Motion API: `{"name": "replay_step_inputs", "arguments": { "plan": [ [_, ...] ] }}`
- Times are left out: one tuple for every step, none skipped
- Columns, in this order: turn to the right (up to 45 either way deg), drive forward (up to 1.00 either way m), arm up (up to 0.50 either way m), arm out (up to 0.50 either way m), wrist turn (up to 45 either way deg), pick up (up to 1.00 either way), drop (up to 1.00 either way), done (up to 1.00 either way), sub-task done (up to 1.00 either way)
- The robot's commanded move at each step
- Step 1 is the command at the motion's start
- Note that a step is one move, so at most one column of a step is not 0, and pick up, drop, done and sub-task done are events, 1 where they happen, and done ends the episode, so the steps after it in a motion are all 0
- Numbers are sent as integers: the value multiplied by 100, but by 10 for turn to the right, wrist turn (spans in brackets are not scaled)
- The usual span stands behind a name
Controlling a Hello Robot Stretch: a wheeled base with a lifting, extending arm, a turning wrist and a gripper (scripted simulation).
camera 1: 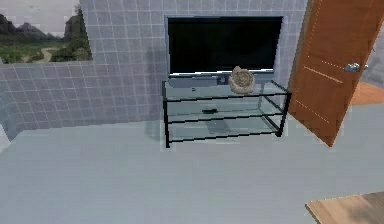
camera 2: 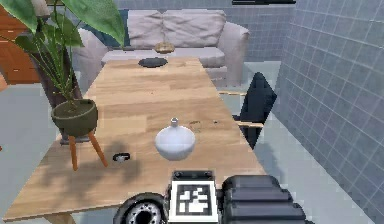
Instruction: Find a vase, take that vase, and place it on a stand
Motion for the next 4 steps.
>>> {"name": "replay_step_inputs", "arguments": {
  "plan": [
    [0,0,0,34,0,0,0,0,0],
    [0,0,0,0,450,0,0,0,0],
    [0,0,0,0,450,0,0,0,0],
    [0,0,0,0,450,0,0,0,0]
  ]
}}
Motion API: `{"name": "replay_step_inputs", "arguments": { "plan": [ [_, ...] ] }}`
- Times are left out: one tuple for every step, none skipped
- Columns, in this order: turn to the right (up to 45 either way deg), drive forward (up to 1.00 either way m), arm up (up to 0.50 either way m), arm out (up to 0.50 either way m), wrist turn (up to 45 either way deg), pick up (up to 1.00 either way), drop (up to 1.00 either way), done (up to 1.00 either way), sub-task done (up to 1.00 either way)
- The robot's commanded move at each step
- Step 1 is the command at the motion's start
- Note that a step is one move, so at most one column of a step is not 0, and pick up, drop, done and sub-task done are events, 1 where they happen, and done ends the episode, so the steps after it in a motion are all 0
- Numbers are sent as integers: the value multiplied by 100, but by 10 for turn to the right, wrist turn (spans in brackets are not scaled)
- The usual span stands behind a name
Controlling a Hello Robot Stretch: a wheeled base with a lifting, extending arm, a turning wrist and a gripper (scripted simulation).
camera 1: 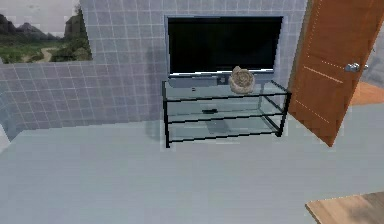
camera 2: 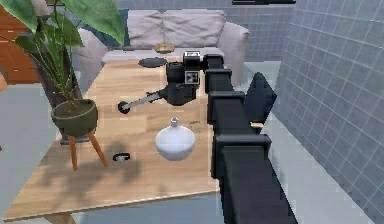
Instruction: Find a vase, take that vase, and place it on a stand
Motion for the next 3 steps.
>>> {"name": "replay_step_inputs", "arguments": {
  "plan": [
    [0,0,0,0,240,0,0,0,0],
    [0,0,-26,0,0,0,0,0,0],
    [0,0,0,0,0,100,0,0,0]
  ]
}}
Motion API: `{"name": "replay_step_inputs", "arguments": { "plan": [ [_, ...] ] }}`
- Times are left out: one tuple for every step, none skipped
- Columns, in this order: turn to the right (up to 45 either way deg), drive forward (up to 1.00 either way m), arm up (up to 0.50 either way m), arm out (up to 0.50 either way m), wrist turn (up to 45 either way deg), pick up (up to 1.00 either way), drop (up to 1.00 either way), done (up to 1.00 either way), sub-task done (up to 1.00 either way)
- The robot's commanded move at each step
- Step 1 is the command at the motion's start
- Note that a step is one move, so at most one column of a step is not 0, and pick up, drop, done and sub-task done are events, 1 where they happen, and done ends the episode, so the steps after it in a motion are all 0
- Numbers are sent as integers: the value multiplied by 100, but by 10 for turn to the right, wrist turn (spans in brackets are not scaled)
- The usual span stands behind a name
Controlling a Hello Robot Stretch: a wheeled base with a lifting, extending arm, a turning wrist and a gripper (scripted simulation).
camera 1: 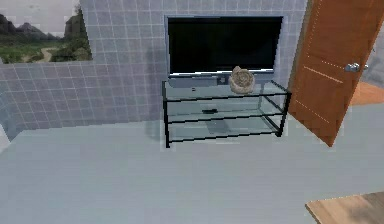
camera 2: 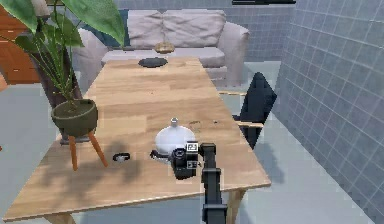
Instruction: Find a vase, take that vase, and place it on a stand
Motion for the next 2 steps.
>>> {"name": "replay_step_inputs", "arguments": {
  "plan": [
    [0,0,10,0,0,0,0,0,0],
    [0,0,16,0,0,0,0,0,0]
  ]
}}
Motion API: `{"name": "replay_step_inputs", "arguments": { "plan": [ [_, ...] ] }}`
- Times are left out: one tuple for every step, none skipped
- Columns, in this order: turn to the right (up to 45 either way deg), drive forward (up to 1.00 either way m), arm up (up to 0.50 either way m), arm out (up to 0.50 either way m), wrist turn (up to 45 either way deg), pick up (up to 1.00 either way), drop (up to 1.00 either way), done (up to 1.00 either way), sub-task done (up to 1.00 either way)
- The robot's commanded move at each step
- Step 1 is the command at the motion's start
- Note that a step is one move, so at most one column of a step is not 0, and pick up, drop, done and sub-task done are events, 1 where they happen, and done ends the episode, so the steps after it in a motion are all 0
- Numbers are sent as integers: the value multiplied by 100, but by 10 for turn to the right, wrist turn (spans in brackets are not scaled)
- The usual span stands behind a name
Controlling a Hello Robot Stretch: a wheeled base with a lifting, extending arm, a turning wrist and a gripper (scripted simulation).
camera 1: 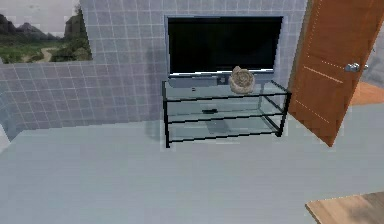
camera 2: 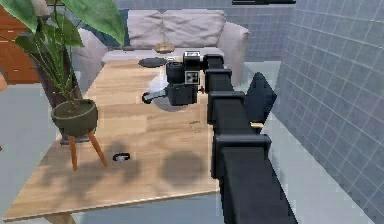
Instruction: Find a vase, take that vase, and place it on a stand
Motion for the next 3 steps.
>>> {"name": "replay_step_inputs", "arguments": {
  "plan": [
    [0,0,0,0,-450,0,0,0,0],
    [0,0,0,0,-450,0,0,0,0],
    [0,0,0,0,-180,0,0,0,0]
  ]
}}
